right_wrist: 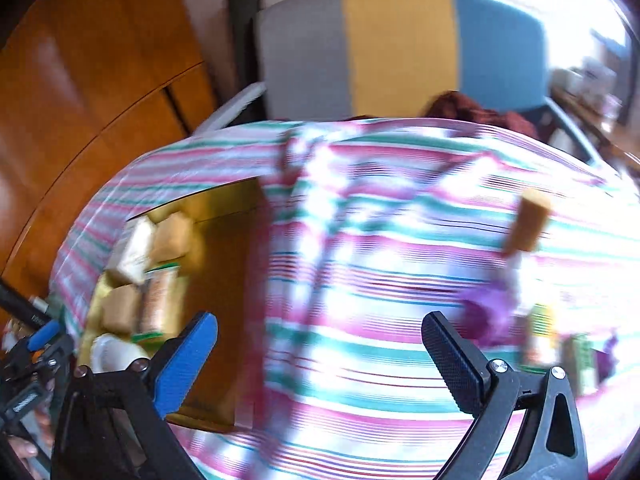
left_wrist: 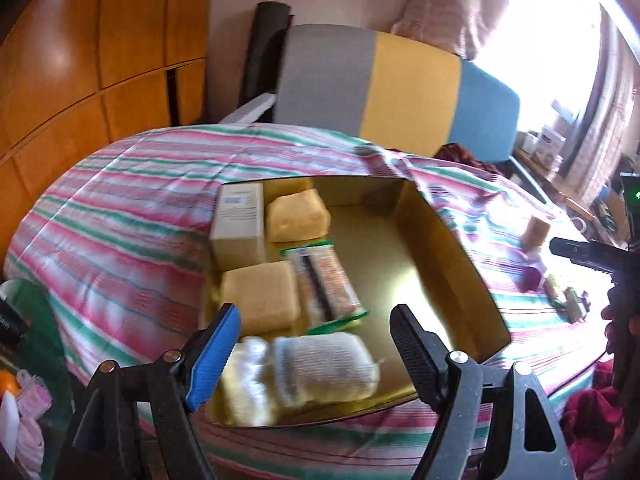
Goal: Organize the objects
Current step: 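Move both tools back toward the remaining pile of items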
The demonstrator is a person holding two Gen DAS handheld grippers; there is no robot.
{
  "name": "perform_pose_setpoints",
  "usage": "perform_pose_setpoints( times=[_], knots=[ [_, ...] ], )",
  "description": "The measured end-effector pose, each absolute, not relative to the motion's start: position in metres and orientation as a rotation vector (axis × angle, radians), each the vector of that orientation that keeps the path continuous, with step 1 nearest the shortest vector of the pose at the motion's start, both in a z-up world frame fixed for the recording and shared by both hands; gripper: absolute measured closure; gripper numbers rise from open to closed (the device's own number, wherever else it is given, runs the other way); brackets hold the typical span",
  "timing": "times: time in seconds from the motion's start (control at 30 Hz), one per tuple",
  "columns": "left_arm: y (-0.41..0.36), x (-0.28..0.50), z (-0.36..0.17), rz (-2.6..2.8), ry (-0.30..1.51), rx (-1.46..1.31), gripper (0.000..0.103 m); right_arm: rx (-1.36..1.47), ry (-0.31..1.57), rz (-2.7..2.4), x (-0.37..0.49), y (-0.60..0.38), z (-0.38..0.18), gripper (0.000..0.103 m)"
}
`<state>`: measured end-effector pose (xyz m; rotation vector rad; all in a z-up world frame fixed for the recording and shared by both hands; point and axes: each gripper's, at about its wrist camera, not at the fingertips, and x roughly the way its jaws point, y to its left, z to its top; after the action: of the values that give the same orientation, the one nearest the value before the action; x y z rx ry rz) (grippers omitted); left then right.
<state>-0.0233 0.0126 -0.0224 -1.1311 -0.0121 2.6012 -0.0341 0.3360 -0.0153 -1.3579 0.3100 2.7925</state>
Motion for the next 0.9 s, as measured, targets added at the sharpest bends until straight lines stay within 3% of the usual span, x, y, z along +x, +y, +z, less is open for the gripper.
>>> perform_pose_setpoints(
  times=[0.17,0.43,0.53,0.67,0.9],
  knots=[
    [0.039,-0.027,-0.025,2.500,-0.033,-1.175,0.025,-1.227,0.406,2.625,-0.003,0.427,-0.007,0.000],
    [0.120,-0.021,-0.017,2.340,0.150,-1.131,0.026,-1.018,0.644,2.356,0.057,0.550,-0.025,0.000],
    [0.154,-0.018,-0.015,2.274,0.213,-1.107,0.026,-0.983,0.881,2.261,0.076,0.580,-0.045,0.000],
    [0.206,-0.017,-0.017,2.163,0.254,-1.093,0.027,-0.876,1.007,2.263,0.089,0.594,-0.043,0.000],
    [0.288,-0.031,-0.039,2.014,0.245,-1.205,0.040,-0.862,1.092,2.294,0.088,0.593,-0.045,0.000]
  ],
)
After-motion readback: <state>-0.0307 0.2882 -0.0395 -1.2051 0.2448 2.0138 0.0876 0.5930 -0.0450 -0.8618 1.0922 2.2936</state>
